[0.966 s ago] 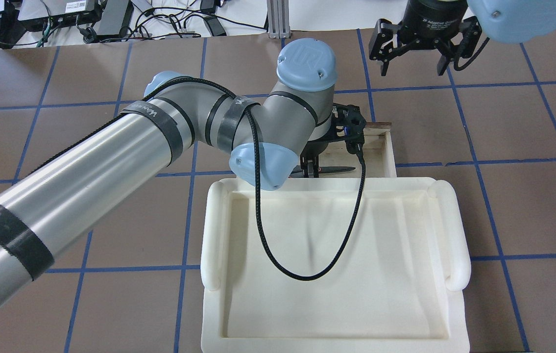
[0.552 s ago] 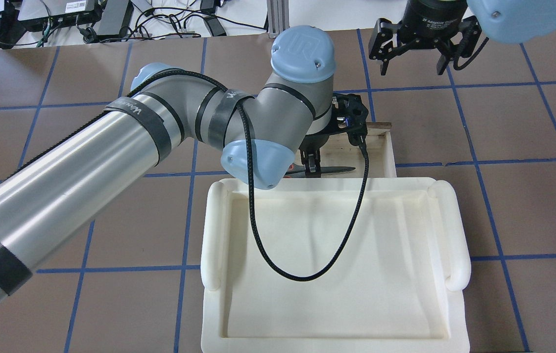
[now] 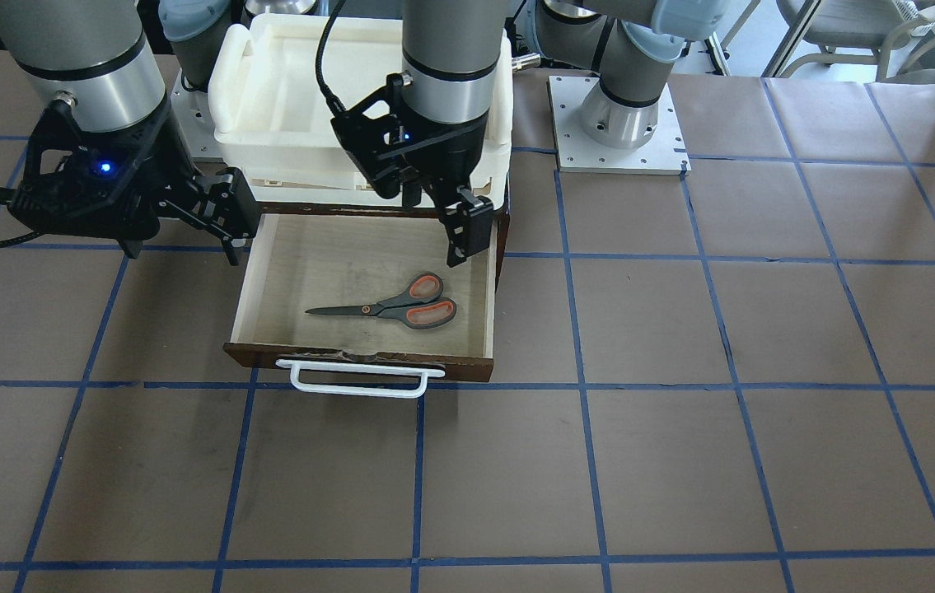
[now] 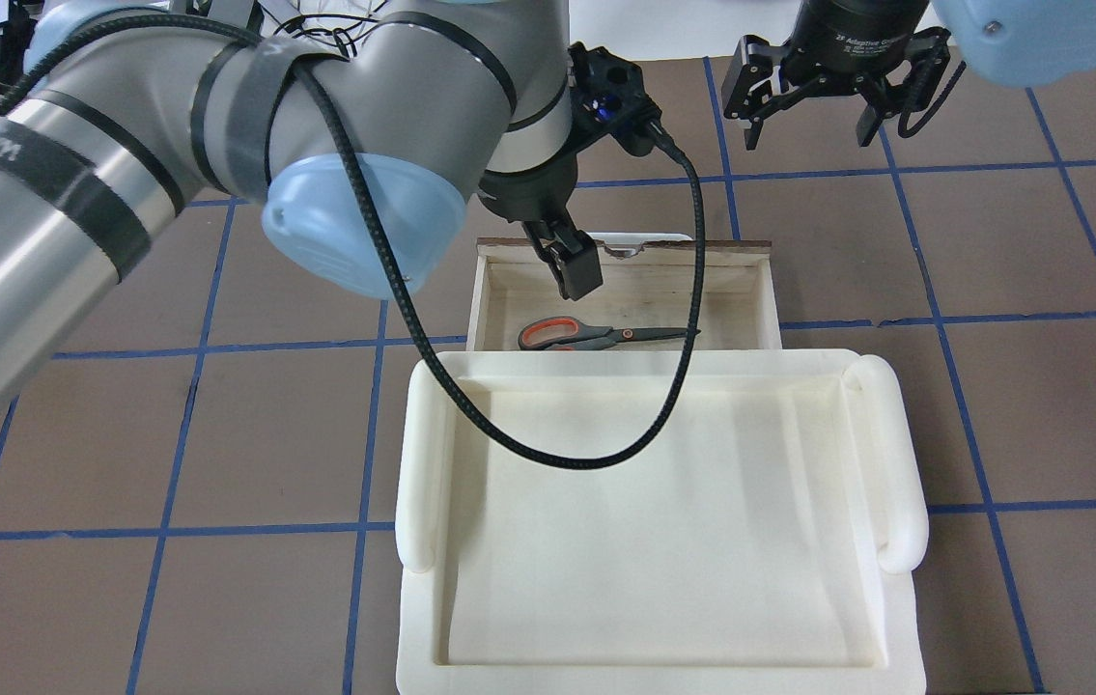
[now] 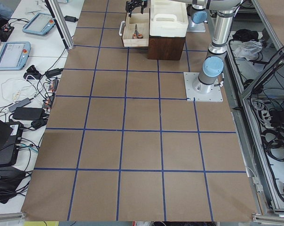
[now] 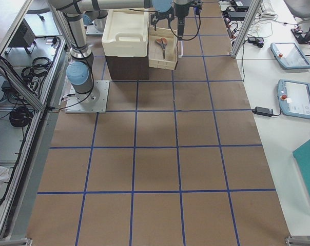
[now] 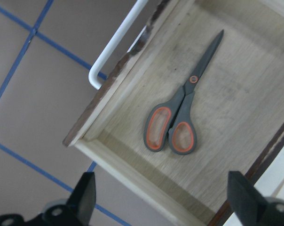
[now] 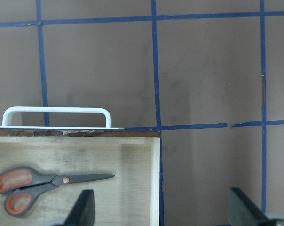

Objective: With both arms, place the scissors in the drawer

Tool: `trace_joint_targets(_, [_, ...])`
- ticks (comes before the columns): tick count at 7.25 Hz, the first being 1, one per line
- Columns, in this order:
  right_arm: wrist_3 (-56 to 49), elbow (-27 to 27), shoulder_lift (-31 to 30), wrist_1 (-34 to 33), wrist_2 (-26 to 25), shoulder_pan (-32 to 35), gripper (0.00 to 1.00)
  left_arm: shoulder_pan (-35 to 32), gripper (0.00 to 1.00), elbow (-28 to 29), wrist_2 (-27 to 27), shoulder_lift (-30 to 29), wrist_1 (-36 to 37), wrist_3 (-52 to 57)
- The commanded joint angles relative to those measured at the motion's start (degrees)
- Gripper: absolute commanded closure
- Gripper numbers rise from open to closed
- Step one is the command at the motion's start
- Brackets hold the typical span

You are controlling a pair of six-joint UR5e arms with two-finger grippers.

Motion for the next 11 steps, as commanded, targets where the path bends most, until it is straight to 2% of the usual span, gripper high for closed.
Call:
trace_joint_targets(1, [-1.76, 0.26, -0.72, 2.74, 4.02, 0.1, 0.0, 9.01, 0.0, -0.12, 0.42, 2.82, -2.94, -9.96])
trace_joint_targets(3, [-3.34, 0.26, -1.43, 3.88, 3.77, 0.02, 0.0, 18.42, 0.0, -0.73, 0.34, 4.66, -7.59, -19.91])
trace_joint_targets(5, [-3.25, 0.26, -1.52, 4.68, 3.85, 0.02, 0.0, 27.29, 0.0, -1.08, -0.62, 6.42, -9.7, -20.4])
trace_joint_targets(6, [-3.25, 0.26, -1.6, 5.2, 3.07, -0.07, 0.0, 26.82, 0.0, -1.09, -1.24, 8.08, -9.8, -21.53])
trace_joint_targets(7, [-3.25, 0.26, -1.69, 5.03, 3.06, 0.02, 0.0, 24.81, 0.0, -1.17, -1.33, 9.75, -9.97, -28.94])
trace_joint_targets(8, [-3.25, 0.26, -1.52, 4.94, 3.15, 0.02, 0.0, 22.79, 0.0, -1.96, -0.9, 10.99, -10.15, -31.19])
trace_joint_targets(11, [-3.08, 0.7, -1.6, 6.88, 2.89, -0.16, 0.0, 21.89, 0.0, -5.21, -0.81, 13.37, -9.97, -33.23])
